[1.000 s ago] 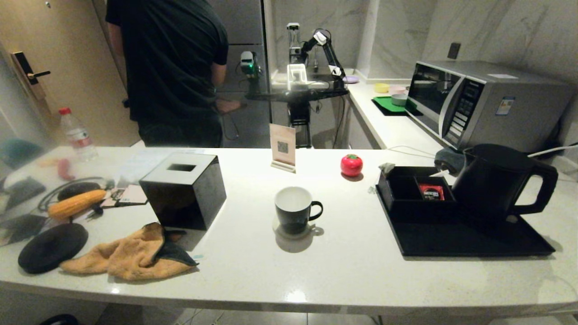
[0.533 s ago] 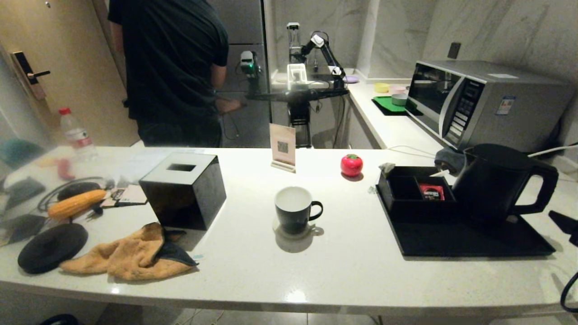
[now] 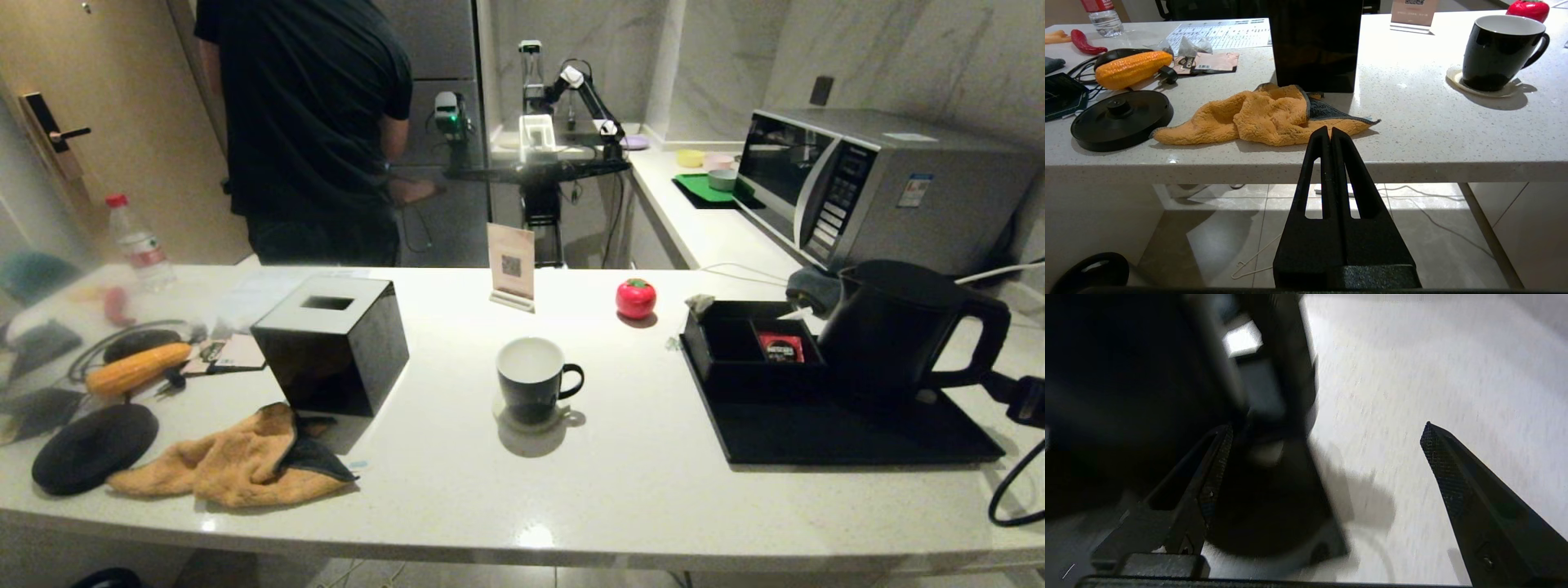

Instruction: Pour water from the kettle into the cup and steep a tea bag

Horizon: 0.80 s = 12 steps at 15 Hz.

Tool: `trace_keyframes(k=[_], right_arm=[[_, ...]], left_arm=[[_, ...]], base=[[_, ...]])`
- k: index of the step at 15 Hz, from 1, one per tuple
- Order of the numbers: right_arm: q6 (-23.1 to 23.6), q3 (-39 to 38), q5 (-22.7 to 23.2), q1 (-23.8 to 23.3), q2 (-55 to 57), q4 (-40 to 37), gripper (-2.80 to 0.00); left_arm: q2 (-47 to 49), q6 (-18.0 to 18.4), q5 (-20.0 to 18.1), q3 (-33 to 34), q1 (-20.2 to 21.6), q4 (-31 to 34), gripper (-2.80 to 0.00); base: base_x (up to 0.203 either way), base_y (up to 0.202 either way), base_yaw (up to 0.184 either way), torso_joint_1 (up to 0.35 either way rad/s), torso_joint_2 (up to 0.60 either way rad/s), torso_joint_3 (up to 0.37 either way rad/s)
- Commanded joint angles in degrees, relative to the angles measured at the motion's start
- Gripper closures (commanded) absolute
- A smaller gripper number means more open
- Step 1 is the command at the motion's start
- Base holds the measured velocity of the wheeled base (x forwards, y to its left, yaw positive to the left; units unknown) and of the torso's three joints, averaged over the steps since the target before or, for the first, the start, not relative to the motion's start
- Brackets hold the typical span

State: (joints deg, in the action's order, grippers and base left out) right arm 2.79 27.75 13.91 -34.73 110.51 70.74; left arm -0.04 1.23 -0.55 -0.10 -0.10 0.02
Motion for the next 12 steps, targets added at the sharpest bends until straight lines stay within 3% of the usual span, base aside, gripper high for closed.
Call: trace_keyframes(k=[1,5,12], right_arm=[[0.39,3.96,0.07,-0.04,3.94,1.36,-2.80],[1.43,8.56,0.07,0.01,7.37,2.24,-2.80],[1.08,9.95,0.15,0.91,9.19,3.09,-2.80]], left_arm=[[0.04,0.00,0.02,0.01,0.01,-0.02,0.00],[0.04,0.00,0.02,0.01,0.01,-0.02,0.00],[0.04,0.00,0.02,0.01,0.01,-0.02,0.00]], base=[[0.000,0.000,0.000,0.000,0.00,0.000],[0.000,0.000,0.000,0.000,0.00,0.000],[0.000,0.000,0.000,0.000,0.00,0.000]])
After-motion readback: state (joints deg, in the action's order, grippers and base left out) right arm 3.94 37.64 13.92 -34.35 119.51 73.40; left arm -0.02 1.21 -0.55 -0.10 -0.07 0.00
